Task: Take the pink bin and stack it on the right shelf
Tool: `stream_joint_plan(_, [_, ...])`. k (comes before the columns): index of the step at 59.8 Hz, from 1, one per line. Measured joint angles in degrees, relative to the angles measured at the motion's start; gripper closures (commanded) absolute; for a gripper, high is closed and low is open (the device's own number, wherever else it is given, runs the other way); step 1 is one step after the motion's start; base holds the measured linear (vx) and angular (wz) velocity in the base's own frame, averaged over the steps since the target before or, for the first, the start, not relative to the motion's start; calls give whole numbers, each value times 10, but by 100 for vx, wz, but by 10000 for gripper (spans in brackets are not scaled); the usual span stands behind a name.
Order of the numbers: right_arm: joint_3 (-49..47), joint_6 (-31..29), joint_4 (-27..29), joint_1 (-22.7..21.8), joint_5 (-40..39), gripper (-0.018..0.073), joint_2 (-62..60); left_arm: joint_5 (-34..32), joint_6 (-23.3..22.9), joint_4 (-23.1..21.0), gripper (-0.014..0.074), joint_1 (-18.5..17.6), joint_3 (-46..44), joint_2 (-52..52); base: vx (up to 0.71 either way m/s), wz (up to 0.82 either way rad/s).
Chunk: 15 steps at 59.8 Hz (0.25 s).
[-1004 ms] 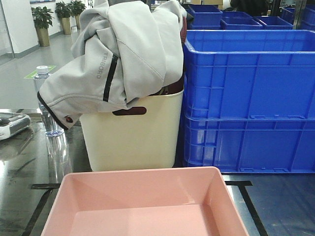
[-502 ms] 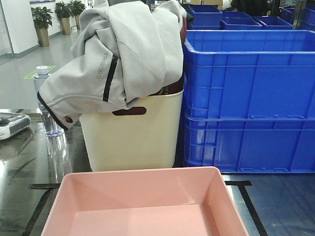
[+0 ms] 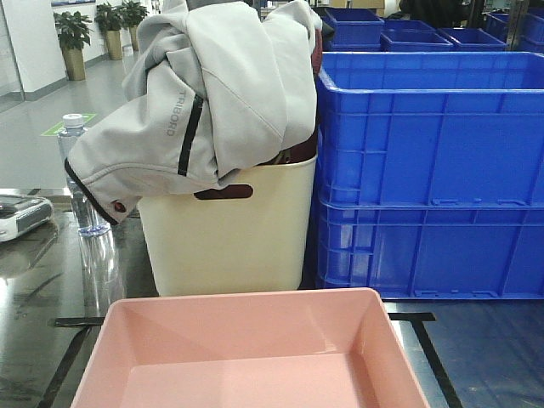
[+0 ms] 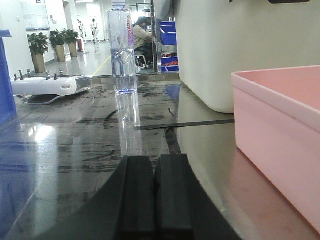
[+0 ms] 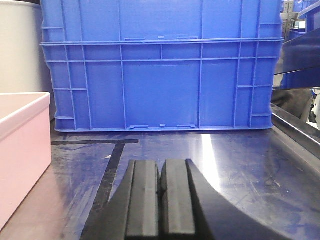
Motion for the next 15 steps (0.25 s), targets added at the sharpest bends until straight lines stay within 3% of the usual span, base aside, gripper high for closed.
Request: stream_joint_plan(15, [0, 0, 0, 0, 0, 568, 0, 0, 0, 0, 576, 15, 0, 0, 0, 0])
